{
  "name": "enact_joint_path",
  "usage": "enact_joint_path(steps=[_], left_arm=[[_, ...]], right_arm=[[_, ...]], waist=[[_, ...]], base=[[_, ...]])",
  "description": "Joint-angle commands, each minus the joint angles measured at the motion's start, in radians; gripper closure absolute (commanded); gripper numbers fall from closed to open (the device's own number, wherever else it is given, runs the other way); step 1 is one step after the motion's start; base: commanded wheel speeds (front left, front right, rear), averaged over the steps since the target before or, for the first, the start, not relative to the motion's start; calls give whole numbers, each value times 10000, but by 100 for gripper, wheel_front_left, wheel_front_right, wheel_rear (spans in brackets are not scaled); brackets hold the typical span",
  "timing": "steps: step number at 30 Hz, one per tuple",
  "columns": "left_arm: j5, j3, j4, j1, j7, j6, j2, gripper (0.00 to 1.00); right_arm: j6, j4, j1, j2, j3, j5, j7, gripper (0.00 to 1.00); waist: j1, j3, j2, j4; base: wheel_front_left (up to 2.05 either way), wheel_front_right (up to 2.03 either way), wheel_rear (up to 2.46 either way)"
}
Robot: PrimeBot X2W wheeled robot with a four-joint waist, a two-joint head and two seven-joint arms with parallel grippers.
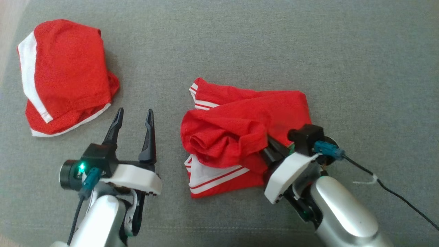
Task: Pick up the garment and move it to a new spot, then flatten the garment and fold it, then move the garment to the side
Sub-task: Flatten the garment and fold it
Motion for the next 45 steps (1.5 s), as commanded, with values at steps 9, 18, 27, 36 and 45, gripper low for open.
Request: enact_joint_path(steps=[9, 18, 27, 36, 45], left_arm=[[-107, 362, -242, -392, -119, -35, 29, 0], [-104, 401, -209, -417, -123, -90, -53, 0], [-59, 415, -172, -389, -125, -141, -99, 0], [-20, 411, -96, -377, -125, -175, -155, 0], [-10, 567, -142, -133, -125, -87, -44, 0]], right_arm=[[-9, 41, -642, 211, 1334, 548, -12, 100], [-9, 273, -819, 277, 2278, 942, 38, 100], [-9, 302, -1040, 369, 3194, 1344, 6, 100], [-9, 394, -1508, 520, 3705, 1791, -713, 100], [-9, -1206, -1054, -3, 1287, 1252, -1492, 0]], waist=[[0, 28, 0, 203], [0, 74, 0, 326], [0, 44, 0, 362], [0, -10, 0, 390], [0, -345, 0, 71]], base=[[0, 0, 0], [0, 0, 0], [0, 0, 0], [0, 0, 0], [0, 0, 0]])
